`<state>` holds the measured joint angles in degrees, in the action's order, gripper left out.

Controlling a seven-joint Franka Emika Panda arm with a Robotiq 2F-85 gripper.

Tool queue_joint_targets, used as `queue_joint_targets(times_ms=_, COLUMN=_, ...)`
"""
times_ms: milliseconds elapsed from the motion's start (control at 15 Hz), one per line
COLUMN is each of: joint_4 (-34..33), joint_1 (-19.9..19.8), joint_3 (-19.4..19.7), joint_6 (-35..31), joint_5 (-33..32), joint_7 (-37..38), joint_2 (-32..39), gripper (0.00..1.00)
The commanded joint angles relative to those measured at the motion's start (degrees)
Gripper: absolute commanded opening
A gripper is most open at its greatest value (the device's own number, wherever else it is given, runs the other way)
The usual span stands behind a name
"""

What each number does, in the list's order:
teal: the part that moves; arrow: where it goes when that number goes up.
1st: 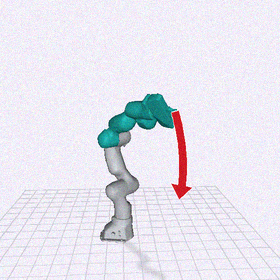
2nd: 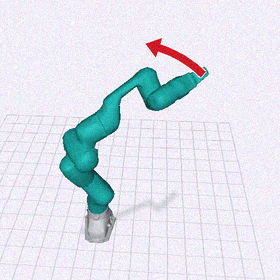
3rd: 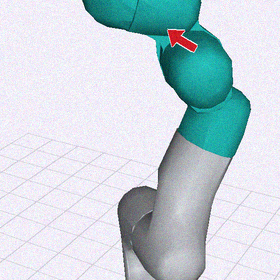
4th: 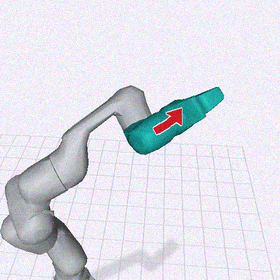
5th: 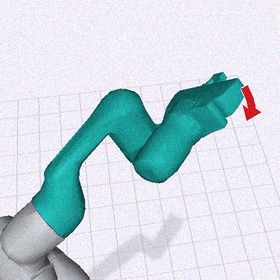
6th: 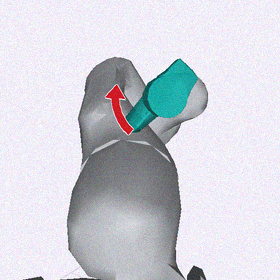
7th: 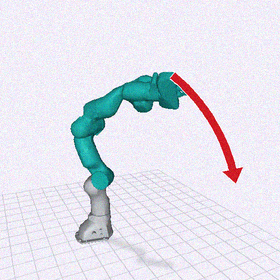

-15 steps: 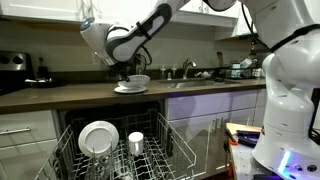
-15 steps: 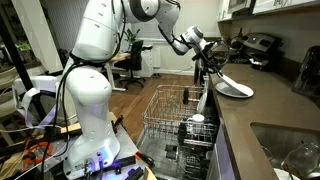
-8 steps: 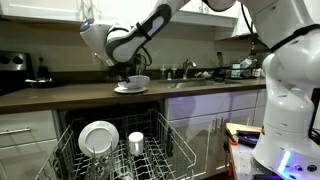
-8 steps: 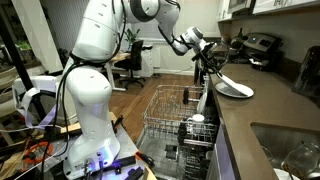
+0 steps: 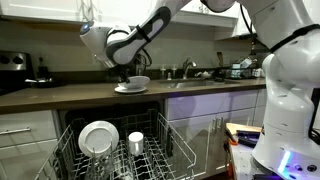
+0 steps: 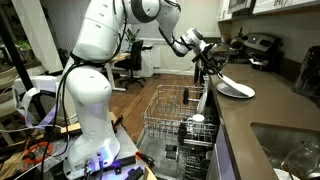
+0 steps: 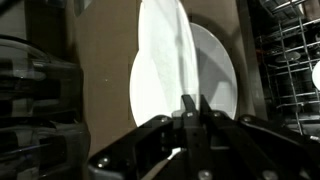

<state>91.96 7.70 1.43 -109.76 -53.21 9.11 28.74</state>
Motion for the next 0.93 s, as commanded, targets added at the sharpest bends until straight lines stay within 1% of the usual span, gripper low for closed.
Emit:
queue_joint_targets(times_ms=0, joint_4=-1.6, joint_1=0.0, joint_3=0.3, joint_6=-0.2, joint_5=-2.3, joint_7=1.7, joint_2=1.8, gripper=0.05)
queue_joint_targets(times_ms=267, joint_4=-2.4, joint_1=0.0, joint_3=0.1, joint_6=-0.6, joint_5=-3.5, joint_7=2.6, joint_2=2.7, gripper=0.05)
queue_joint_targets(times_ms=400, joint_4=-2.9, joint_1=0.0, joint_3=0.1, joint_6=-0.6, joint_5=-3.5, joint_7=2.5, joint_2=3.1, gripper=0.07)
queue_joint_targets(times_ms=467, joint_4=-3.1, joint_1=0.0, joint_3=0.1, joint_6=-0.6, joint_5=-3.5, joint_7=2.5, joint_2=3.2, gripper=0.10)
queue_joint_targets(times_ms=533, joint_4=-3.2, joint_1=0.1, joint_3=0.1, joint_6=-0.7, joint_5=-3.5, joint_7=2.5, joint_2=3.4, gripper=0.10)
queue_joint_targets(times_ms=600, joint_4=-3.3, joint_1=0.1, joint_3=0.1, joint_6=-0.7, joint_5=-3.5, joint_7=2.5, joint_2=3.5, gripper=0.16)
queue_joint_targets(times_ms=667, joint_4=-3.4, joint_1=0.1, joint_3=0.1, joint_6=-0.8, joint_5=-3.5, joint_7=2.5, joint_2=3.7, gripper=0.15)
queue_joint_targets(times_ms=733, joint_4=-3.6, joint_1=0.1, joint_3=0.1, joint_6=-0.8, joint_5=-3.5, joint_7=2.5, joint_2=3.9, gripper=0.17)
queue_joint_targets(times_ms=800, joint_4=-3.7, joint_1=0.2, joint_3=0.2, joint_6=-0.9, joint_5=-3.5, joint_7=2.5, joint_2=4.1, gripper=0.15)
queue_joint_targets(times_ms=867, joint_4=-3.9, joint_1=0.2, joint_3=0.2, joint_6=-1.0, joint_5=-3.6, joint_7=2.4, joint_2=4.4, gripper=0.16)
